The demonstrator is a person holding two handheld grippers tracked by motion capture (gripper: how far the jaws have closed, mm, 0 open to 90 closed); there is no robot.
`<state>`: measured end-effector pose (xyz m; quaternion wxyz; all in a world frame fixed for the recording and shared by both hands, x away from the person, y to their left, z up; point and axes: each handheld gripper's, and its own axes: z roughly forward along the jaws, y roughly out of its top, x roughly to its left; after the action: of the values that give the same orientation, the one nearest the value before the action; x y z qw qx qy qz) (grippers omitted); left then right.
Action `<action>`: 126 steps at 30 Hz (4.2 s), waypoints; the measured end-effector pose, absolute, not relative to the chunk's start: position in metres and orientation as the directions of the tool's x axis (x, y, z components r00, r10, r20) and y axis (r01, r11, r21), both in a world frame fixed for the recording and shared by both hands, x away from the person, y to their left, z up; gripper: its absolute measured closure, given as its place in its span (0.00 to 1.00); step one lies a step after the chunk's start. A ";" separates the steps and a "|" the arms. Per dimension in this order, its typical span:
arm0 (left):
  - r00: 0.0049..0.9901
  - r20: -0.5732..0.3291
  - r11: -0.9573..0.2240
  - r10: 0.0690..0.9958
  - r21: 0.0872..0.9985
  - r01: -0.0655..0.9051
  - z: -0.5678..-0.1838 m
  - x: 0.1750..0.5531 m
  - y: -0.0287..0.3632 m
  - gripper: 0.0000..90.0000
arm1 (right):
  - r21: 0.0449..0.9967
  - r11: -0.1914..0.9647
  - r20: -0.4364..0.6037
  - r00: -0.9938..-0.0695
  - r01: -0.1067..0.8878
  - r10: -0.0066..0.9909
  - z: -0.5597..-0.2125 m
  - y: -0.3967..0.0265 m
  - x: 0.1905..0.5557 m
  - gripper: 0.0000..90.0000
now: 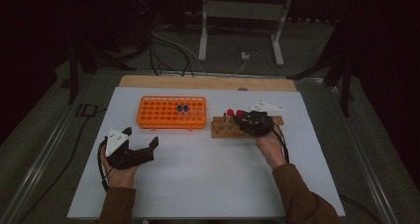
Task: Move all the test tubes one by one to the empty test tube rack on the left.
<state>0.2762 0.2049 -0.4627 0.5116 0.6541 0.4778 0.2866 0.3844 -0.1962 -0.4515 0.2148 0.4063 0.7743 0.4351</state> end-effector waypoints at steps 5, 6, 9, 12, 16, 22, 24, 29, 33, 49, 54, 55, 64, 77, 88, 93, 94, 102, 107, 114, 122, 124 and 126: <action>0.381 -0.109 -0.026 0.918 0.943 0.333 -0.463 0.276 0.204 0.01 | 0.849 0.293 0.018 -0.578 0.440 0.816 -0.454 -0.196 0.386 0.79; 0.381 -0.110 -0.026 0.918 0.942 0.334 -0.463 0.276 0.204 0.01 | 0.851 0.294 0.016 -0.580 0.436 0.814 -0.453 -0.195 0.385 0.80; 0.381 -0.109 -0.027 0.918 0.941 0.337 -0.464 0.276 0.202 0.01 | 0.860 0.287 0.015 -0.583 0.422 0.812 -0.450 -0.196 0.383 0.80; 0.384 -0.107 -0.031 0.917 0.941 0.336 -0.464 0.276 0.202 0.01 | 0.869 0.279 0.015 -0.585 0.409 0.811 -0.445 -0.198 0.381 0.80; 0.385 -0.106 -0.033 0.917 0.941 0.338 -0.464 0.276 0.201 0.01 | 0.885 0.261 0.017 -0.587 0.385 0.809 -0.435 -0.203 0.376 0.81; 0.384 -0.106 -0.033 0.917 0.941 0.338 -0.464 0.276 0.201 0.01 | 0.908 0.235 0.018 -0.594 0.346 0.804 -0.417 -0.209 0.367 0.83; 0.385 -0.105 -0.033 0.917 0.941 0.337 -0.464 0.276 0.201 0.01 | 0.916 0.232 0.009 -0.595 0.328 0.804 -0.410 -0.211 0.363 0.83; 0.388 -0.104 -0.036 0.916 0.941 0.336 -0.463 0.275 0.198 0.01 | 0.928 0.219 0.005 -0.599 0.301 0.801 -0.397 -0.217 0.355 0.83; 0.406 -0.106 -0.039 0.907 0.942 0.334 -0.459 0.274 0.193 0.01 | 0.933 0.216 0.005 -0.610 0.288 0.793 -0.390 -0.220 0.348 0.83; 0.593 -0.041 -0.164 0.804 0.944 0.287 -0.429 0.280 0.127 0.10 | 0.926 0.246 0.029 -0.706 0.284 0.707 -0.387 -0.195 0.319 0.83; 0.650 -0.039 -0.182 0.759 0.946 0.268 -0.424 0.283 0.108 0.19 | 0.922 0.250 0.055 -0.739 0.295 0.672 -0.389 -0.182 0.314 0.83; 0.660 -0.043 -0.181 0.750 0.947 0.267 -0.423 0.284 0.105 0.20 | 0.921 0.251 0.059 -0.743 0.297 0.666 -0.389 -0.180 0.314 0.83; 0.709 -0.038 -0.228 0.704 0.934 0.277 -0.421 0.289 0.077 0.29 | 0.915 0.273 0.071 -0.787 0.296 0.613 -0.390 -0.161 0.308 0.83; 0.773 -0.008 -0.293 0.634 0.923 0.250 -0.426 0.290 0.065 0.69 | 0.906 0.307 0.076 -0.826 0.291 0.558 -0.394 -0.141 0.303 0.83; 0.776 0.035 -0.337 0.630 0.912 0.233 -0.428 0.291 0.067 0.83 | 0.911 0.288 0.093 -0.827 0.295 0.554 -0.393 -0.143 0.303 0.71; 0.738 0.017 -0.304 0.675 0.917 0.257 -0.429 0.296 0.079 0.84 | 0.916 0.253 0.111 -0.803 0.311 0.586 -0.393 -0.156 0.304 0.44; 0.732 0.013 -0.297 0.681 0.919 0.260 -0.429 0.297 0.081 0.84 | 0.915 0.252 0.105 -0.791 0.314 0.603 -0.395 -0.161 0.303 0.39; 0.676 -0.009 -0.242 0.737 0.930 0.275 -0.428 0.305 0.102 0.84 | 0.909 0.227 0.102 -0.714 0.349 0.693 -0.418 -0.194 0.299 0.18; 0.645 -0.020 -0.212 0.764 0.937 0.279 -0.429 0.311 0.113 0.84 | 0.904 0.200 0.126 -0.684 0.378 0.719 -0.433 -0.210 0.295 0.15; 0.590 -0.028 -0.190 0.807 0.934 0.303 -0.431 0.323 0.128 0.84 | 0.908 0.188 0.112 -0.648 0.375 0.753 -0.433 -0.222 0.295 0.11; 0.543 -0.027 -0.178 0.839 0.930 0.322 -0.435 0.338 0.138 0.84 | 0.911 0.178 0.113 -0.639 0.373 0.761 -0.433 -0.226 0.295 0.10; 0.532 -0.026 -0.176 0.846 0.929 0.325 -0.436 0.342 0.139 0.84 | 0.911 0.177 0.113 -0.639 0.372 0.761 -0.433 -0.226 0.295 0.10; 0.523 -0.023 -0.176 0.852 0.928 0.328 -0.437 0.346 0.141 0.84 | 0.913 0.171 0.116 -0.638 0.371 0.761 -0.432 -0.226 0.295 0.10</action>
<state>0.3458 0.1406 -0.4374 0.4939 0.7194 0.4100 0.2654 0.2948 -0.2265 -0.4322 0.1882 0.3813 0.7418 0.5185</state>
